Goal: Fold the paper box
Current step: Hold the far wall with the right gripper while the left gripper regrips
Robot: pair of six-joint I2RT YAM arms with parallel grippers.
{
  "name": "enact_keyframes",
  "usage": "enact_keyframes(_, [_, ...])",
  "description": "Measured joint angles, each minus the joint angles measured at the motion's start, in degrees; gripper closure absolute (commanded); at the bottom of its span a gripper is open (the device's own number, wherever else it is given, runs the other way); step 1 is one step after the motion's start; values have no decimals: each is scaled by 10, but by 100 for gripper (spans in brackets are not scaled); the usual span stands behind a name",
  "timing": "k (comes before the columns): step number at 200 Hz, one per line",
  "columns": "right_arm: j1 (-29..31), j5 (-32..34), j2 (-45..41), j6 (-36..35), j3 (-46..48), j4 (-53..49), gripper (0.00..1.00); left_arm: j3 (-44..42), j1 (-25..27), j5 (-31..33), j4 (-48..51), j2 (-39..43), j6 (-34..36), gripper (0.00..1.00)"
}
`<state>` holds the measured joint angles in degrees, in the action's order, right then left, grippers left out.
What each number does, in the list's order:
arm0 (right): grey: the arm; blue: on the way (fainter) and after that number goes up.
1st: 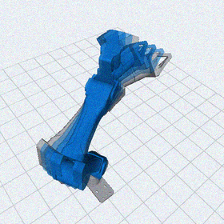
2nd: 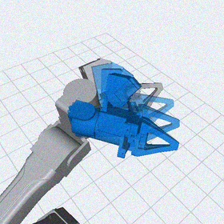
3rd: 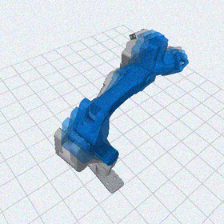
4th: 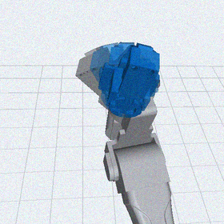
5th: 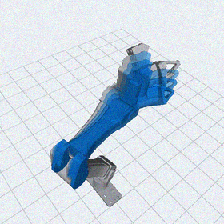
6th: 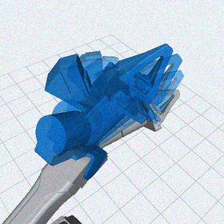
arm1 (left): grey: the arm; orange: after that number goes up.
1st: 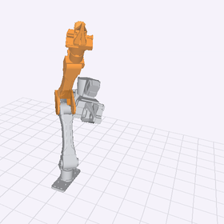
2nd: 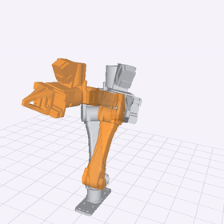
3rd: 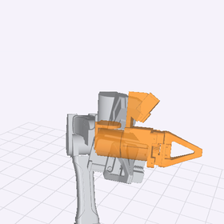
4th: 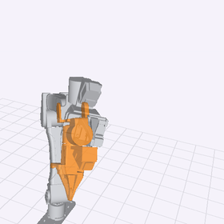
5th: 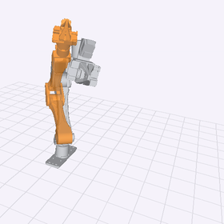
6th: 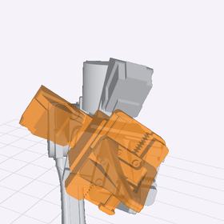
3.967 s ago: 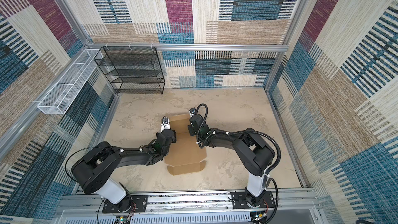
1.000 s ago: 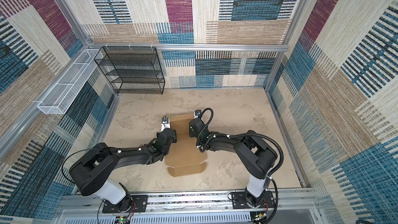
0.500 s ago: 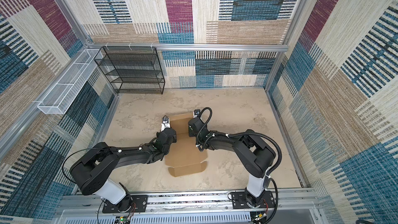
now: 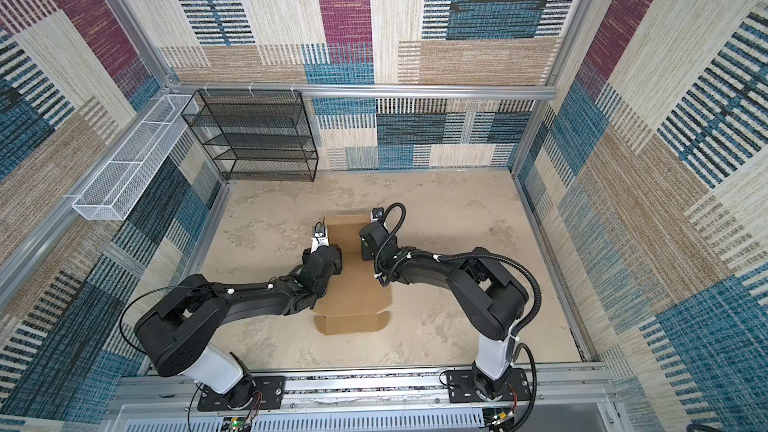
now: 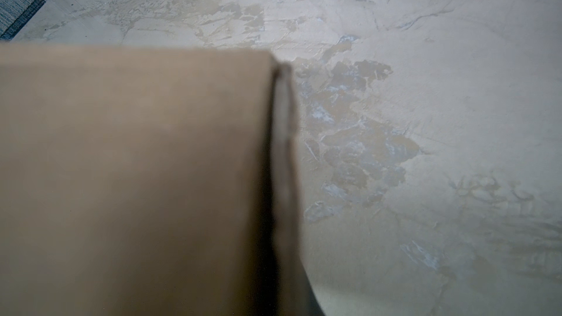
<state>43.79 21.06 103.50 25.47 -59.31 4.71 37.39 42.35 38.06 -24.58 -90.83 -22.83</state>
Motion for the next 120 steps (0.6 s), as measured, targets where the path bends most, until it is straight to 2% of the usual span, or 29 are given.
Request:
enact_keyframes(16, [0,0,1,2,-1,-6,89,-1,0,-3,0,8,0,28])
enact_keyframes(46, [0,0,4,2,-7,-21,90,-6,0,-7,1,18,0,18])
enact_keyframes(76, [0,0,12,2,-24,-35,90,-12,0,-9,2,37,0,14])
enact_keyframes(120, [0,-8,26,2,-66,-79,92,-44,0,-10,5,104,-14,2])
